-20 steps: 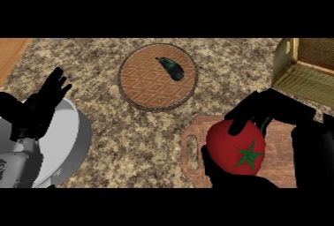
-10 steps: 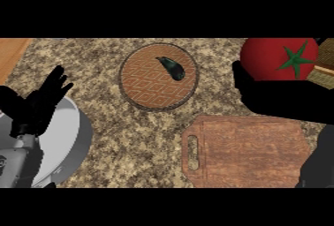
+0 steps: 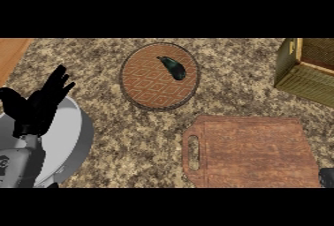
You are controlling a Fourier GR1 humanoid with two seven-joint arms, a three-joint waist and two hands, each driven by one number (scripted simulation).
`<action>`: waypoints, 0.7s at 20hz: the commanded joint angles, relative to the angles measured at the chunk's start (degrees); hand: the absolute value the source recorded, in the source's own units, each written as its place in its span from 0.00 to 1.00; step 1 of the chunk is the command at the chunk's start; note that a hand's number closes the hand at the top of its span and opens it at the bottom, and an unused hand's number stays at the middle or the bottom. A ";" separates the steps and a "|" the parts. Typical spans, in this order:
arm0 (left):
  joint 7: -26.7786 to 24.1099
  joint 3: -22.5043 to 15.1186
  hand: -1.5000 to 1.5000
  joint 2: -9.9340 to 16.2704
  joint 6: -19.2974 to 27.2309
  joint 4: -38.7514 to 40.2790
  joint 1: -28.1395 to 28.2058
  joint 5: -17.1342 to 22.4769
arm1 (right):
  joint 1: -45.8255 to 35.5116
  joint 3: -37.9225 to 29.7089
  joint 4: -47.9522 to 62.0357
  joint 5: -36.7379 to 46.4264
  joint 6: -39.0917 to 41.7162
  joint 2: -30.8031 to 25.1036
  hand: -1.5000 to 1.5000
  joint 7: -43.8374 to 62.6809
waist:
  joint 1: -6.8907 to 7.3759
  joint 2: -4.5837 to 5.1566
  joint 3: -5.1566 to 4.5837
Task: Pick the tomato from the cutting board and place it in the basket
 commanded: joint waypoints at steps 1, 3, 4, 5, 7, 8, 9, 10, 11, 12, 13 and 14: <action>0.07 2.23 0.50 1.45 -2.17 3.62 1.97 1.41 | 0.36 -4.19 3.69 -0.56 0.91 -5.51 1.00 -2.30 | -0.42 0.29 -0.49; 1.04 0.13 0.50 -1.48 0.93 3.93 0.28 -0.74 | 0.13 -4.73 9.50 0.66 -2.78 -5.92 1.00 -5.37 | -0.21 0.45 -0.48; 1.45 1.04 0.50 0.70 -1.23 1.87 2.12 0.38 | 3.53 -7.21 9.45 -0.80 -1.72 -9.25 1.00 -9.18 | -0.22 0.38 -0.44; 2.51 -0.46 0.50 -0.59 1.03 1.75 0.54 -1.70 | 3.23 -7.22 13.08 -0.16 -4.53 -8.62 1.00 -10.93 | -0.07 0.48 -0.44; 0.92 1.07 0.50 0.22 -0.49 3.07 0.72 -0.53 | 4.14 -10.38 14.28 -3.44 -2.69 -11.76 1.00 -14.03 | -0.37 0.38 -0.45; 4.55 0.45 0.50 0.37 0.77 -2.33 2.43 -0.79 | 4.76 -9.62 17.47 -2.08 -5.87 -10.83 1.00 -16.06 | 0.33 0.34 -0.43; 1.20 1.41 0.50 -0.14 -0.78 1.42 2.50 0.10 | 5.20 -7.65 15.69 -1.09 -5.70 -10.29 1.00 -15.20 | -0.09 0.33 -0.47; 1.83 1.20 0.50 -0.35 -0.14 1.21 2.02 -0.38 | 7.30 -10.03 14.78 -3.32 -3.02 -13.14 1.00 -16.97 | -0.46 0.25 -0.46; 0.86 0.93 0.50 0.31 -0.75 1.53 2.72 -1.14 | 10.10 -10.68 17.38 -2.83 -6.40 -13.14 1.00 -21.67 | -0.27 0.41 -0.44; 1.90 3.42 0.50 1.89 -2.72 3.61 0.40 1.57 | 7.00 -10.34 21.49 -1.81 -9.15 -12.78 1.00 -22.28 | 0.08 0.54 -0.46; 1.37 1.31 0.50 -0.43 -0.84 1.13 1.99 -0.15 | 8.92 -11.59 23.21 -3.04 -9.92 -12.93 1.00 -24.68 | 0.09 0.46 -0.44; 3.22 0.44 0.50 -1.90 1.04 -0.03 2.46 -0.87 | 7.63 -11.28 23.15 -3.22 -9.86 -12.55 1.00 -23.33 | 0.09 0.35 -0.45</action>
